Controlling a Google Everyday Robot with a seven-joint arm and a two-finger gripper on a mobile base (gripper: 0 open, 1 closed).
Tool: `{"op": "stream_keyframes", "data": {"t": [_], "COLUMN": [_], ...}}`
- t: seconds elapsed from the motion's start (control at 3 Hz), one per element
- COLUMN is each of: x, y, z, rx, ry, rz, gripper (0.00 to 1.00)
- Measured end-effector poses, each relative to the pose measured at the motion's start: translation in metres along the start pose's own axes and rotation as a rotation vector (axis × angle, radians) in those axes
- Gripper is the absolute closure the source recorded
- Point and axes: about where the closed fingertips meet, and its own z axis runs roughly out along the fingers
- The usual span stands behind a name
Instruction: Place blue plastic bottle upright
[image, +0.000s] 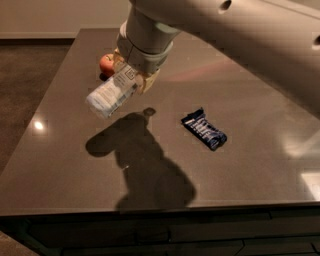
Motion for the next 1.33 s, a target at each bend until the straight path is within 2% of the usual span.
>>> {"op": "stream_keyframes", "data": {"t": [0.33,0.67,1.0,1.33], "x": [0.013,0.021,0.028,0.031], "y": [-0.016,-0.033,-0.043,-0.048], "z": [0.008,0.016,0.016,0.008], "rx": [0.046,0.074,0.104,0.161], "ry": [0.006,0.064,0.176,0.302], "rz": [-0.078,-0.250,-0.412,-0.555], "gripper": [1.00,1.00,1.00,1.00]}}
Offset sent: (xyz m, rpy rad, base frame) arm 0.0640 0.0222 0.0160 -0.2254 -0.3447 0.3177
